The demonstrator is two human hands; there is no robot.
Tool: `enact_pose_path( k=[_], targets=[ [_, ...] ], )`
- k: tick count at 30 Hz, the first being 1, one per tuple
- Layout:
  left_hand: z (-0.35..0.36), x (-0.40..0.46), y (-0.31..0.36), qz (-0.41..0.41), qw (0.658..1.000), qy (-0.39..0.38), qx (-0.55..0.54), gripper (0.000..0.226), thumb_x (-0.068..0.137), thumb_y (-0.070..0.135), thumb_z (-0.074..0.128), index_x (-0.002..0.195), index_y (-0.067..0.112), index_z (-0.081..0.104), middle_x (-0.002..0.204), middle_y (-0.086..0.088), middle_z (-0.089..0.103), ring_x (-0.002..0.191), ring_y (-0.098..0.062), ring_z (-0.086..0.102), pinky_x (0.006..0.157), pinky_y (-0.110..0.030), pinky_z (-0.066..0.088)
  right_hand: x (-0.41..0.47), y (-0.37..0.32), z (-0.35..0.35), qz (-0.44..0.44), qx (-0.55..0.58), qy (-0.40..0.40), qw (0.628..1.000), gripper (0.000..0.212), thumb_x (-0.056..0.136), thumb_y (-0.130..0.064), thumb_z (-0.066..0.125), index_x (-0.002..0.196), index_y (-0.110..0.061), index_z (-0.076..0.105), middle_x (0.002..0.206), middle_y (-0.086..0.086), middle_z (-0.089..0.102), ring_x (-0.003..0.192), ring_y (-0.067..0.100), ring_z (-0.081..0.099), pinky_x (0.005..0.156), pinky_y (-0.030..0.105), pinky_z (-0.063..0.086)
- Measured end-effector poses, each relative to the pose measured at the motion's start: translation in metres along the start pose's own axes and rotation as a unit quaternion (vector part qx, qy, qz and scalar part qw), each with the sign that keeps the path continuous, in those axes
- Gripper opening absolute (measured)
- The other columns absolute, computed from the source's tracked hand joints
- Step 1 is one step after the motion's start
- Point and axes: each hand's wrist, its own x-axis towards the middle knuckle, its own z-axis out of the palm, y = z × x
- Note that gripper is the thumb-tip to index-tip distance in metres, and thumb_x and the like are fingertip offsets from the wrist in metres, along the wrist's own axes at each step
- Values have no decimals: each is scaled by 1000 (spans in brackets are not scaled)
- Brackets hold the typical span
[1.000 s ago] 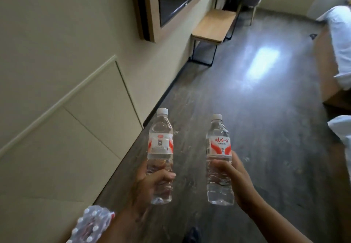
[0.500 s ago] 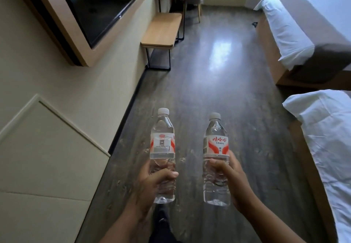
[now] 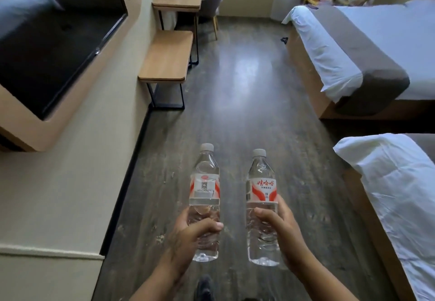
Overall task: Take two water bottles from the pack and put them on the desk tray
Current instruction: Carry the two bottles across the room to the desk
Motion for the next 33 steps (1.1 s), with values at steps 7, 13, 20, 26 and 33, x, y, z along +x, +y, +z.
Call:
enact_pose_path(
  k=[7,13,20,26,33],
  targets=[
    [22,136,89,-15,999,-37,-10,68,45,20,89,110,6,73,83,-12,74,71,-30,68,68,-43,55,140,-59,7,-10,23,23,999,66,66,-49,81,125,-23,65,110,3,82,96,23,81,77,31,65],
    [60,263,150,-14,999,-28,5,68,48,20,90,112,7,74,89,-13,76,74,-29,72,69,-42,59,285,-97,-10,-13,22,5,1000,66,68,-47,80,126,-20,65,112,7,81,96,21,80,83,36,62],
    [121,394,241,-22,1000,-10,10,66,50,21,91,114,14,76,102,-23,78,86,-33,77,75,-48,62,451,-155,-37,15,31,-14,999,56,66,-46,81,117,-26,70,105,5,81,90,19,79,78,36,61],
    [158,499,315,-17,1000,5,16,59,60,14,88,118,9,76,115,-27,80,95,-37,77,85,-53,61,580,-209,-42,21,29,-22,999,64,65,-46,81,122,-20,67,107,7,81,92,22,79,80,38,61],
    [189,649,392,-8,1000,-7,6,63,58,12,84,121,6,75,101,-14,80,89,-29,77,82,-49,61,735,-261,-34,3,10,-2,1000,51,66,-46,80,113,-27,72,106,7,82,95,24,79,88,44,61]
  ],
)
